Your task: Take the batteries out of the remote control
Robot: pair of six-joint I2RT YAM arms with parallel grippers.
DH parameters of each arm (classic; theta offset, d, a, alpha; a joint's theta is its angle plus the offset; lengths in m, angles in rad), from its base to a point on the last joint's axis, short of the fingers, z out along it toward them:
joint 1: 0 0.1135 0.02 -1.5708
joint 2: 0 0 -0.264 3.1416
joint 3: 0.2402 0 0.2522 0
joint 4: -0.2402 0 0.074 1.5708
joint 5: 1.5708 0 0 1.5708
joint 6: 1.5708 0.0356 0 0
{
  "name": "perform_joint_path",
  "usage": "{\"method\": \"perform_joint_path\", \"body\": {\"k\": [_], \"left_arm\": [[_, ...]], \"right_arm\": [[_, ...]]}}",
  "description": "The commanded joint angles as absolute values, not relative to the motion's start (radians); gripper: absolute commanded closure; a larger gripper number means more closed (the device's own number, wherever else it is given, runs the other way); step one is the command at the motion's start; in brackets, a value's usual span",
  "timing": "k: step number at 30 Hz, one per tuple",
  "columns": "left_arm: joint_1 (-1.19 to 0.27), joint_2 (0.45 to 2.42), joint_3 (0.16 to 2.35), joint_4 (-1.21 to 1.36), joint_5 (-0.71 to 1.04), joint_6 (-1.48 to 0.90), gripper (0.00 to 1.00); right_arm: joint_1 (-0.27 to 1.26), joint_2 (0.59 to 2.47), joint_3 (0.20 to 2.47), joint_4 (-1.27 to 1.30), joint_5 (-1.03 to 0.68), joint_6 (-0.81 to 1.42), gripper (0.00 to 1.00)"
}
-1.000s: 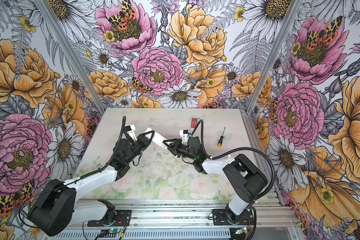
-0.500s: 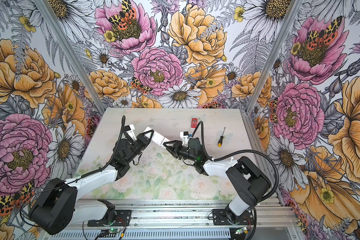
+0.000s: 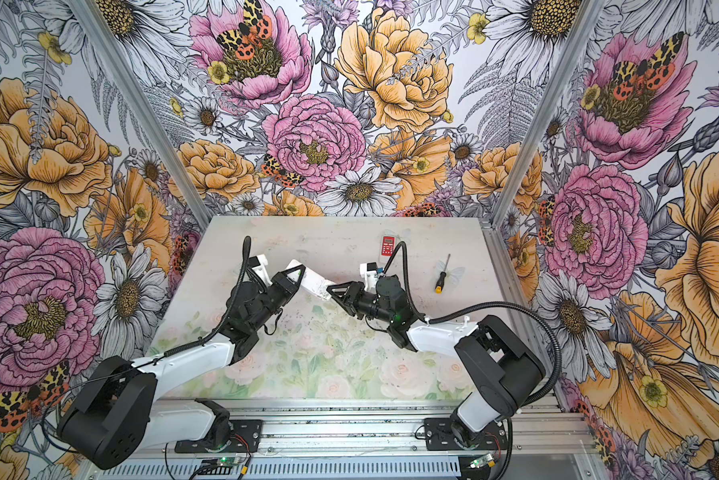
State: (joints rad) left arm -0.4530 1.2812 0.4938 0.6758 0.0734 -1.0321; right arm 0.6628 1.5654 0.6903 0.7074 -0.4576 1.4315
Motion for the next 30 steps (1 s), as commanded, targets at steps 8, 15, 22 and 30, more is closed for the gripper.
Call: {"method": "perform_joint_path", "body": {"k": [8,15,22,30], "left_arm": [[-0.445,1.245,0.477,0.683,0.058,-1.008,1.00],[-0.446,1.238,0.469,0.678,0.064,-1.005,1.00],[-0.452,1.221,0.472,0.644,0.063,-0.985,1.00],[-0.453,1.207,0.466,0.609,0.056,-0.969,1.00]], "right_arm": [[0.674,1.558,0.698,0.730,-0.460,1.423,0.68],[0.673,1.586,0.725,0.724,-0.479,1.416,0.70],[0.675,1.614,0.732,0.746,-0.482,1.427,0.75],[0.675,1.611,0.737,0.749,-0.495,1.421,0.81]]}}
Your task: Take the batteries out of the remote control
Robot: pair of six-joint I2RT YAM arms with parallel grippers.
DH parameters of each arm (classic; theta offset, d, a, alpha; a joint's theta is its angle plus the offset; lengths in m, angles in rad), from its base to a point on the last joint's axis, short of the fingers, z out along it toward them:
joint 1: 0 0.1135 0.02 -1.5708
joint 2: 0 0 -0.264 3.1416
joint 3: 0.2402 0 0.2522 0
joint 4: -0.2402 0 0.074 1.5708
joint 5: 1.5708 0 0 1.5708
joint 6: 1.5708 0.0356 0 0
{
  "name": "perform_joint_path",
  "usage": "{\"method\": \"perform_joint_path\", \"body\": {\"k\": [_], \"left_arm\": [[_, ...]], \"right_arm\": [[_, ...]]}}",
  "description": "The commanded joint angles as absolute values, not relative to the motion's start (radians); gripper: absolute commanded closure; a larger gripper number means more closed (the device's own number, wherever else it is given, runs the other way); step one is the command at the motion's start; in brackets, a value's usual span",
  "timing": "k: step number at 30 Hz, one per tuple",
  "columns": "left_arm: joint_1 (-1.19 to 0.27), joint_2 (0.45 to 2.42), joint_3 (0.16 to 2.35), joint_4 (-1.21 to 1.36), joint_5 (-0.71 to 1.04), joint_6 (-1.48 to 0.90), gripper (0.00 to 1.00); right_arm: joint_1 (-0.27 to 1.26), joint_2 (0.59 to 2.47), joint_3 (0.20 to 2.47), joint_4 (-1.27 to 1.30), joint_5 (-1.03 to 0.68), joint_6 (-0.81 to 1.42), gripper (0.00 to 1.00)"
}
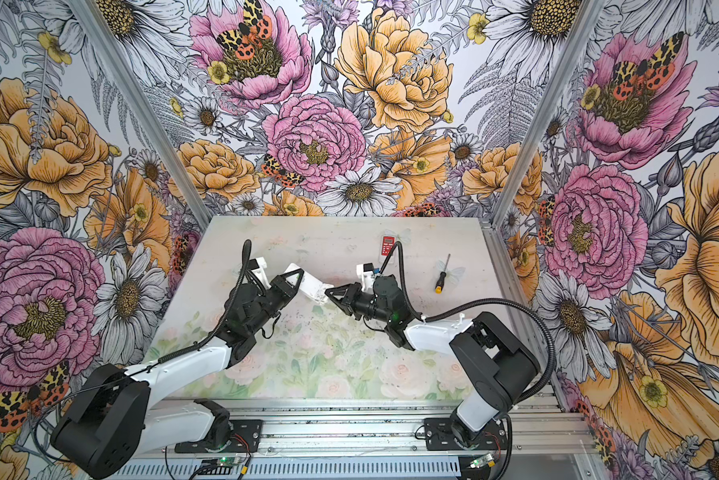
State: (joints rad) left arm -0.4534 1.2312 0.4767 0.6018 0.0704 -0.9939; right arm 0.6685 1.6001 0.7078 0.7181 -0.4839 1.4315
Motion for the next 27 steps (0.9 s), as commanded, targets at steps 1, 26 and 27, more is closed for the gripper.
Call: {"method": "perform_joint_path", "body": {"k": [1,26,27], "left_arm": [[-0.454,1.207,0.466,0.605,0.057,-0.967,1.00],[-0.456,1.223,0.479,0.578,0.061,-0.955,1.00],[-0.456,1.229,0.477,0.584,0.064,-0.957,1.00]], "right_arm": [[0.676,1.608,0.736,0.748,-0.497,1.417,0.82],[0.670,1.467,0.702,0.650,-0.509,1.392,0.99],[0.668,1.450,0.698,0.621,-0.506,1.387,0.99]]}}
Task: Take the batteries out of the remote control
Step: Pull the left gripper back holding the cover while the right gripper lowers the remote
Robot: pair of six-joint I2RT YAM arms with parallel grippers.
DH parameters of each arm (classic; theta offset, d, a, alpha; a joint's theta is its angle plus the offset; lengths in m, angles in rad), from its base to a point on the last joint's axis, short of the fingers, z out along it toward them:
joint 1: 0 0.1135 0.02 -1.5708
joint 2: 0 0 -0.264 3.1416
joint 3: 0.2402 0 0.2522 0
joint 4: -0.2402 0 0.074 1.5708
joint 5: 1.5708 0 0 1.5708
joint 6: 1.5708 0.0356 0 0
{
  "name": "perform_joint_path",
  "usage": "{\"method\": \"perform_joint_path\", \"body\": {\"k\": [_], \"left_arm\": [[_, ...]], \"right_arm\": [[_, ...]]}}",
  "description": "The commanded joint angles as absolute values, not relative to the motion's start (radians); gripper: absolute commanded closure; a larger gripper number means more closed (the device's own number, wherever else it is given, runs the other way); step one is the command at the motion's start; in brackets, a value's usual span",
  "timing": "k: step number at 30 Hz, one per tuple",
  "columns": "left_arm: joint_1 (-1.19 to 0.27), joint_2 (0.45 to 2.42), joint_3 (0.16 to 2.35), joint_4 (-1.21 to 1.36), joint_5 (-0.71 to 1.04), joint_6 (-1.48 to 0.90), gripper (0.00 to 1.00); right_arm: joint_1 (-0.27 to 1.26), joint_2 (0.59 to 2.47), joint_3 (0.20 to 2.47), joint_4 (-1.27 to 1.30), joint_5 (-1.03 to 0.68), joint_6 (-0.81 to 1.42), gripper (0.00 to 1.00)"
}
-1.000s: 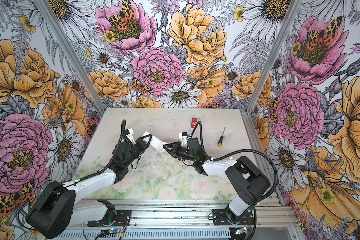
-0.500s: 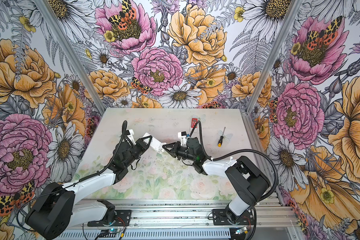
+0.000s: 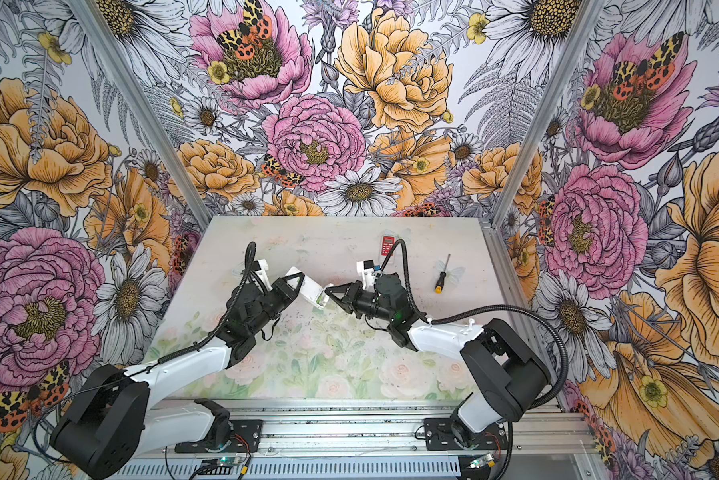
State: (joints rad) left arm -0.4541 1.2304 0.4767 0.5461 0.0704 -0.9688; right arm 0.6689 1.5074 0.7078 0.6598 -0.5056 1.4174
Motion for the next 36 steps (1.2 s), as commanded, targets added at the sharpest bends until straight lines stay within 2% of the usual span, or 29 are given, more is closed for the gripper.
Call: {"method": "perform_joint_path", "body": {"k": [1,4,9,14,20,27,33,36], "left_arm": [[-0.456,1.235,0.476,0.593,0.065,-0.959,1.00],[-0.457,1.261,0.481,0.607,0.079,-0.961,1.00],[-0.478,1.313,0.467,0.643,0.032,-0.986,1.00],[-0.498,1.355,0.455,0.687,0.006,-1.000,1.00],[-0.523,1.433,0.439,0.775,0.009,-1.032,1.00],[-0.540,1.471,0.427,0.810,-0.009,-1.045,1.00],[-0.553,1.580,0.398,0.927,-0.005,-1.087,1.00],[-0.589,1.595,0.386,0.925,-0.082,-1.098,1.00]], "right_arm": [[0.663,1.428,0.698,0.577,-0.502,1.376,0.99],[0.643,1.349,0.719,0.333,-0.456,1.302,1.00],[0.585,1.230,0.764,-0.173,-0.244,1.158,1.00],[0.532,1.282,0.812,-0.456,-0.103,1.025,1.00],[0.534,1.423,0.891,-0.555,-0.052,0.938,1.00],[0.549,1.502,0.922,-0.578,0.011,0.914,0.95],[0.555,1.558,0.920,-0.577,0.030,0.920,0.93],[0.557,1.575,0.923,-0.575,0.037,0.924,0.89]]}}
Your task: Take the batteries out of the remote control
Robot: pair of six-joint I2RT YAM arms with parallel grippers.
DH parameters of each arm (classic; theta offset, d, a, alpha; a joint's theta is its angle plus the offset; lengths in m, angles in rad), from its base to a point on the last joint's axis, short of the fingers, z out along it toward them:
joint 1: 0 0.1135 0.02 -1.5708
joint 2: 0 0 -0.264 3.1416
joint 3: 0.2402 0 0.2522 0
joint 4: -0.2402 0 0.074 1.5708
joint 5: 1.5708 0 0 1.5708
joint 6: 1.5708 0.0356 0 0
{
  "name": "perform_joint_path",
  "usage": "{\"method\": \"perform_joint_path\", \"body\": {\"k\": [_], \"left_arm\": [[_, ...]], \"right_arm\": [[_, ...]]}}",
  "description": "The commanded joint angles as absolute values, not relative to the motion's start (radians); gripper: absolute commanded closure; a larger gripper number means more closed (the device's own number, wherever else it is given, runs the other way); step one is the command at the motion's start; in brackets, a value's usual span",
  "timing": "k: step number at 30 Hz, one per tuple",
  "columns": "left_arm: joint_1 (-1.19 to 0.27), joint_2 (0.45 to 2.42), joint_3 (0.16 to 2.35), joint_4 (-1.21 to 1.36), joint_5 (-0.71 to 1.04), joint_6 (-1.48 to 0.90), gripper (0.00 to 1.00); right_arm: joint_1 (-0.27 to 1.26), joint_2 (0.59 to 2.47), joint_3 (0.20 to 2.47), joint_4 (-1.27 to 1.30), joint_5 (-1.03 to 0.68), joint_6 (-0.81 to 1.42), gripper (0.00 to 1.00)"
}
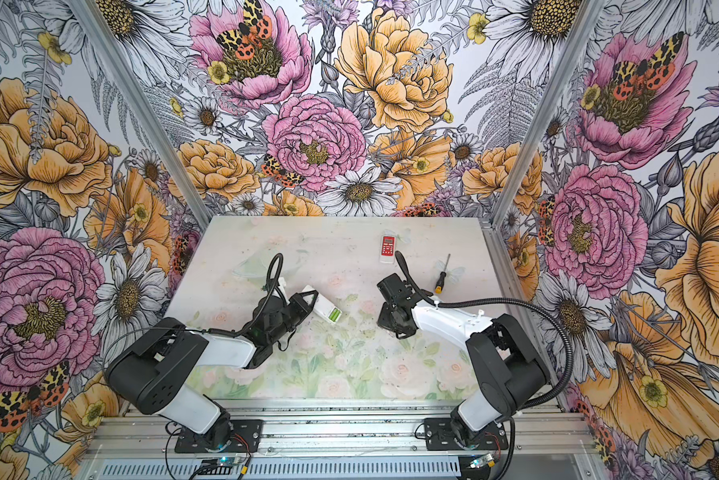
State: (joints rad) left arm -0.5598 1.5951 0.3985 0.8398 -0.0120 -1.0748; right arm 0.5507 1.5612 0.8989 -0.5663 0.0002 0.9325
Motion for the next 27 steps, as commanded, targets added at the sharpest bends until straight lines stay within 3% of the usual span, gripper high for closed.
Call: {"method": "perform_joint_path", "body": {"k": [1,3,6,7,10,15,20,24,27], "left_arm": [[-0.600,1.597,0.386,0.916,-0.105,-1.100,1.00],[-0.610,1.605,0.389,0.915,-0.117,-1.102,0.91],[-0.613,1.615,0.377,0.915,-0.133,-1.127,0.43],[-0.612,1.616,0.368,0.911,-0.141,-1.140,0.34],[-0.612,1.601,0.326,0.895,-0.177,-1.179,0.17],[-0.589,1.451,0.291,0.588,-0.260,-1.243,0.02],[-0.573,1.202,0.367,0.083,-0.364,-1.228,0.01],[-0.532,1.064,0.427,-0.187,-0.418,-1.233,0.01],[-0.510,0.974,0.458,-0.253,-0.420,-1.195,0.01]], "right_arm": [[0.557,1.581,0.929,-0.574,0.030,0.923,0.85],[0.554,1.589,0.943,-0.574,0.014,0.913,0.71],[0.537,1.574,0.951,-0.574,-0.008,0.904,0.51],[0.527,1.564,0.952,-0.575,-0.017,0.894,0.47],[0.469,1.523,0.942,-0.587,-0.036,0.865,0.39],[0.319,1.430,0.922,-0.622,-0.033,0.790,0.31],[0.134,1.439,0.974,-0.663,-0.027,0.660,0.28],[0.020,1.533,1.063,-0.675,-0.028,0.562,0.28],[-0.024,1.609,1.139,-0.675,-0.013,0.508,0.29]]}}
